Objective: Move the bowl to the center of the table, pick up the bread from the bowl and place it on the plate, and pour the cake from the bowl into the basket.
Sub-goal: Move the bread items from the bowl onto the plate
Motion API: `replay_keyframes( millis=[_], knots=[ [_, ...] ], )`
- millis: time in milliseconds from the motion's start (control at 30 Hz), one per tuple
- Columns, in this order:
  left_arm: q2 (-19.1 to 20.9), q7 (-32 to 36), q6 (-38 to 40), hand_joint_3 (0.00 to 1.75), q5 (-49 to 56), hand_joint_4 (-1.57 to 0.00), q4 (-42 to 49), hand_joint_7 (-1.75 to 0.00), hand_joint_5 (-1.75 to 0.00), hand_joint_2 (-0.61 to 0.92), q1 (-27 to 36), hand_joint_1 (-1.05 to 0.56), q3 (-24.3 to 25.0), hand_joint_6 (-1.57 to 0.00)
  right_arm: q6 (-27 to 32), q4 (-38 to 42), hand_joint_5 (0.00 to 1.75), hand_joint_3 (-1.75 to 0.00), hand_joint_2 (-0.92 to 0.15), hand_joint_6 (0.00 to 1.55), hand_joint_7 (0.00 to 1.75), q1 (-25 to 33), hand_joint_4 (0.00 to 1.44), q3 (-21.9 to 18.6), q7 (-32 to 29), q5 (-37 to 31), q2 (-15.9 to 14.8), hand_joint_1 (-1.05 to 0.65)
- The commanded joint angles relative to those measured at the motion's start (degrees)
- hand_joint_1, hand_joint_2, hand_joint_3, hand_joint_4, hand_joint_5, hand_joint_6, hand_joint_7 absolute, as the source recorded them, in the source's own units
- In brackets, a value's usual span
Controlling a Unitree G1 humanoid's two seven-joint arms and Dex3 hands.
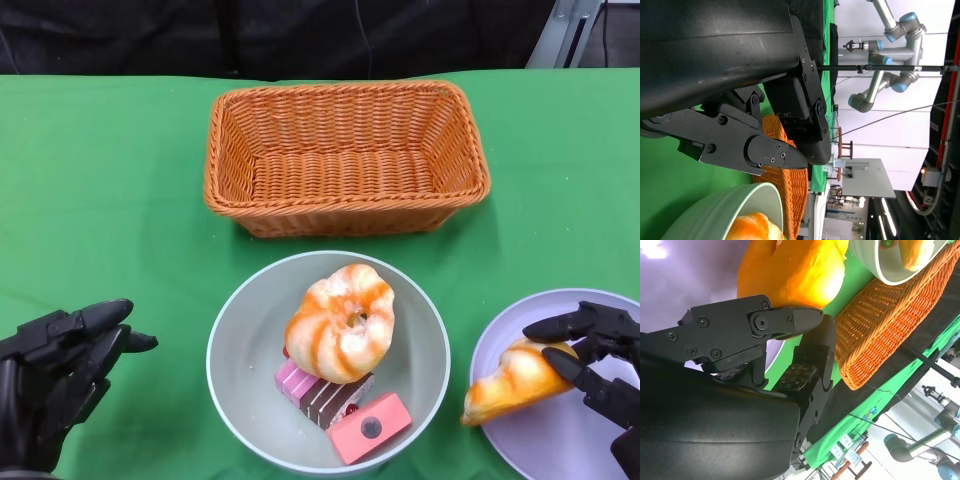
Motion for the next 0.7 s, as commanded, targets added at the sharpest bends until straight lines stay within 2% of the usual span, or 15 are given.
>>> replay_keyframes(
  millis=[33, 433, 633, 700],
  knots=[
    [1.0, -0.1, -1.1, 0.16, 0.2, -0.90, 0.6, -0.01, -0.91, 0.92, 0.2, -0.27, 0.5, -1.30, -1.8, 1.5, 1.15, -0.07, -0.92, 0.86, 0.62, -0.5, 0.80, 0.4, -0.8, -0.6, -0.5, -0.14],
    [1.2, -1.3, -1.7, 0.16, -0.4, -0.90, 3.3, 0.00, -0.91, 0.92, -1.1, -0.28, 1.0, -1.30, -1.3, 1.8, 1.16, -0.08, -0.92, 0.84, 0.64, -2.0, 0.81, 0.1, -2.2, -1.2, -0.5, -0.16],
    [1.6, -3.2, -1.9, 0.15, -1.2, -0.90, 5.2, 0.00, -0.90, 0.92, -2.0, -0.29, 1.8, -1.29, -4.0, 4.6, 1.36, -0.06, -0.92, 0.82, 0.72, -4.3, 0.74, -0.4, -4.1, -0.7, -0.7, -0.17],
    [1.6, -3.2, -2.4, 0.15, -0.9, -0.90, 5.8, 0.00, -0.90, 0.92, -2.3, -0.29, 2.0, -1.29, -4.1, 4.7, 1.34, -0.05, -0.92, 0.81, 0.75, -4.6, 0.76, -0.6, -4.8, -0.6, -0.5, -0.17]
  ],
)
